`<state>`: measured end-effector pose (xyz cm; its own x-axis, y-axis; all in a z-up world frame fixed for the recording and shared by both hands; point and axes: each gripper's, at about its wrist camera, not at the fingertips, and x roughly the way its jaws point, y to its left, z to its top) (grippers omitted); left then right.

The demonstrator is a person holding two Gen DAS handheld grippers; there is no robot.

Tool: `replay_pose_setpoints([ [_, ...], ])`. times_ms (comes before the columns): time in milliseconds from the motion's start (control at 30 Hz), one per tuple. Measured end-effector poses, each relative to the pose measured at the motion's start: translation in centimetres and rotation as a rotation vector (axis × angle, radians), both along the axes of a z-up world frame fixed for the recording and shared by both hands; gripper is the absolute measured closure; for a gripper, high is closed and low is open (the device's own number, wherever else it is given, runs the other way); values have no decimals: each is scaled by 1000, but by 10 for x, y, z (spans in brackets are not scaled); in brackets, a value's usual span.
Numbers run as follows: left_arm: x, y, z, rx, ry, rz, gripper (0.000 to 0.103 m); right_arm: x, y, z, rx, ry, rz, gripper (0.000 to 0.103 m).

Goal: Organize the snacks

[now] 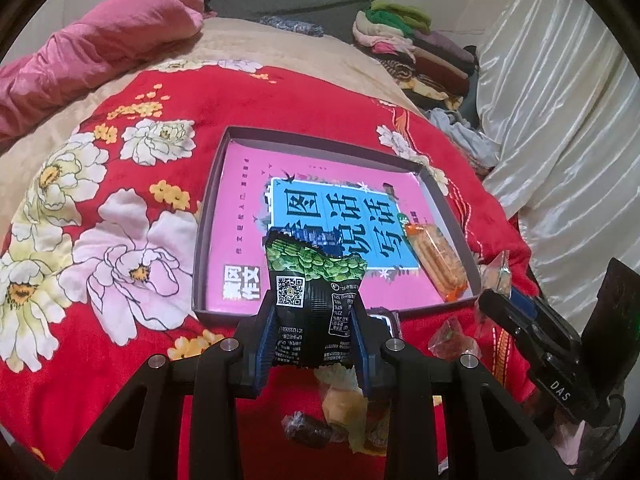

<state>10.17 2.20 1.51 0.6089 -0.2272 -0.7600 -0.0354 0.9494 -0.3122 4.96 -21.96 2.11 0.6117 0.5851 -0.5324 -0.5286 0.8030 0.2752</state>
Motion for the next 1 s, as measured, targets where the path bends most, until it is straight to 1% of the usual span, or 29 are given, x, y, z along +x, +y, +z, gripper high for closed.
replay_pose_setpoints([
  [533, 18, -3, 6, 2, -9, 11, 69, 15, 3, 4, 8, -18, 7, 68],
  [600, 21, -2, 5, -9, -8, 14, 69, 17, 4, 3, 10, -19, 10, 68],
  [1000, 35, 1, 7, 3, -19, 27, 69, 31, 7, 6, 17, -33, 4, 68],
])
